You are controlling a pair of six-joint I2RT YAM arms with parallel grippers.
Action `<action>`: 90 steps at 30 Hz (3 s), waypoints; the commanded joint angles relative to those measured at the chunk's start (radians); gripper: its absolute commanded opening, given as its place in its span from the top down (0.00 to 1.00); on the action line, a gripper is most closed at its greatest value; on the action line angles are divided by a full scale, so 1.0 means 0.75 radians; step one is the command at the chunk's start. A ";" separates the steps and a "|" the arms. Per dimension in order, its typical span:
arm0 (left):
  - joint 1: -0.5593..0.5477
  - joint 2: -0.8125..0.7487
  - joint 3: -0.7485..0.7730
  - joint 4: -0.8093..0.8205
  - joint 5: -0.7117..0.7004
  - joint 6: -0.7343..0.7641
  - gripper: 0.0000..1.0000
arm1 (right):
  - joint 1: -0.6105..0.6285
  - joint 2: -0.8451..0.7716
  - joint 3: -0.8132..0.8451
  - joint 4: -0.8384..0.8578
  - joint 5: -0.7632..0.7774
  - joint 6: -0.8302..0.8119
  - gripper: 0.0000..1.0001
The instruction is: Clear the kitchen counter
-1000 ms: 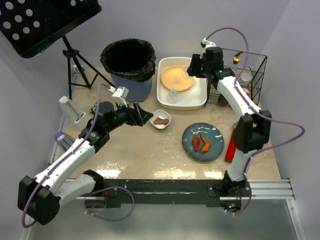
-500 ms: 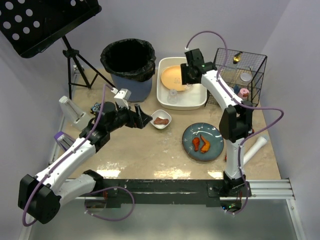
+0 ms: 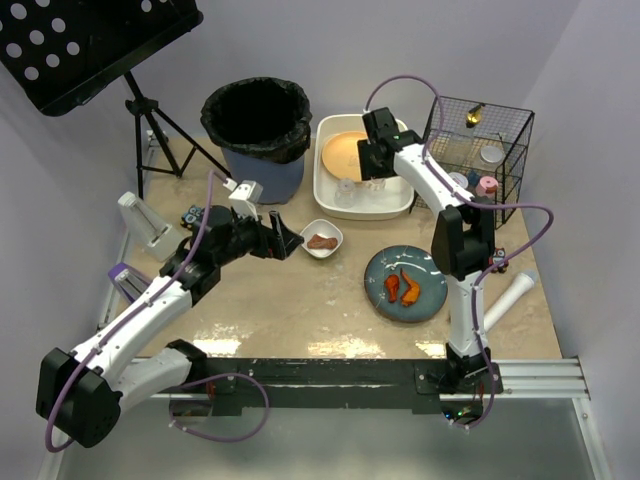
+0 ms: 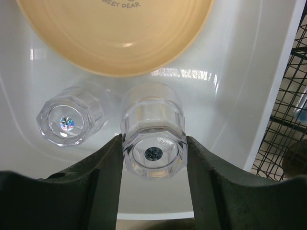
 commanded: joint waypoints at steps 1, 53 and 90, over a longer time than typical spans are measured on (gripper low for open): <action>0.007 -0.011 -0.013 0.016 -0.017 0.023 0.04 | -0.001 0.009 -0.032 0.035 0.005 -0.010 0.83; -0.562 0.877 0.199 0.525 -0.238 -0.563 0.27 | -0.003 -1.547 -1.171 0.954 -0.020 0.434 0.07; -0.607 1.172 0.241 0.660 -0.207 -0.783 1.00 | -0.009 -1.608 -1.233 0.941 -0.110 0.475 0.07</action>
